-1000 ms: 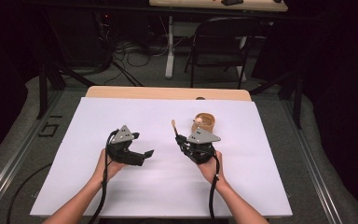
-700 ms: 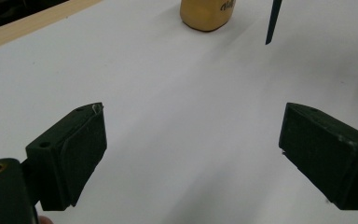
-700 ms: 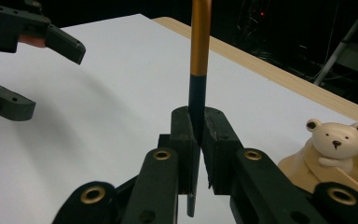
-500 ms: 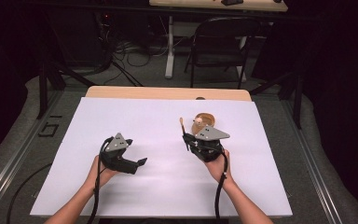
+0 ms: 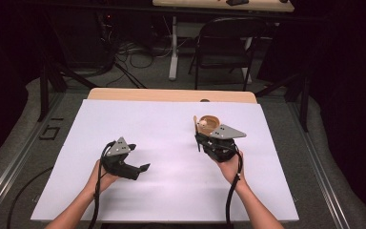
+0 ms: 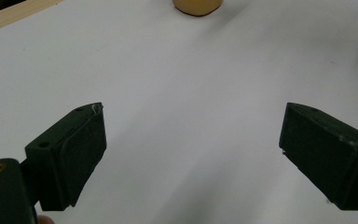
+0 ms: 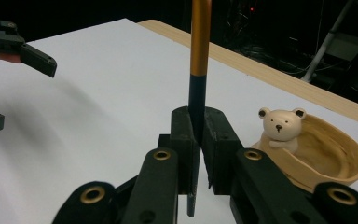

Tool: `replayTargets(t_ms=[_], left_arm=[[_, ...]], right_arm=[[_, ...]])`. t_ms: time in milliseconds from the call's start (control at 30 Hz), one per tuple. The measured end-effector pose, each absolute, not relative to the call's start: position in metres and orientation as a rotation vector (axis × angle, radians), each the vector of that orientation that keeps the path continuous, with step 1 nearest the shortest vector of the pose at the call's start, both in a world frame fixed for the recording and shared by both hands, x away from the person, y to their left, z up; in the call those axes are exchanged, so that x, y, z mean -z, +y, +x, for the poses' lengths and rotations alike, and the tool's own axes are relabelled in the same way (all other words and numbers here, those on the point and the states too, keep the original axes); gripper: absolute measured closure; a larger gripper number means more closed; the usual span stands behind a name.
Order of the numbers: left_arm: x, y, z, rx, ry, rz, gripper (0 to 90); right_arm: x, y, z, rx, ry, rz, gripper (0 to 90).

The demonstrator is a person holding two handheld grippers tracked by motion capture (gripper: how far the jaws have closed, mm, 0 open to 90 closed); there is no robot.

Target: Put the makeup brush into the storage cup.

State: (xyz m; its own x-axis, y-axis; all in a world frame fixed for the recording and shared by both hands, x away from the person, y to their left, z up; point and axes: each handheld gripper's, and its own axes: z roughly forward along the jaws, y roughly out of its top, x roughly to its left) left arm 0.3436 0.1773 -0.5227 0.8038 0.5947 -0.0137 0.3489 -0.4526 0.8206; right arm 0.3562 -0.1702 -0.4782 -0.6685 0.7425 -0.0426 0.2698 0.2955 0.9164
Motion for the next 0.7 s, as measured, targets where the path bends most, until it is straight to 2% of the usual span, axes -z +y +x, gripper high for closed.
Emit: replayTargets(t_ms=[700], left_arm=[[0.522,0.177,0.343,-0.367,0.696,2.093,7.8]], right_arm=[[0.471,-0.192,0.366,-1.327,2.070,0.987,83.4]])
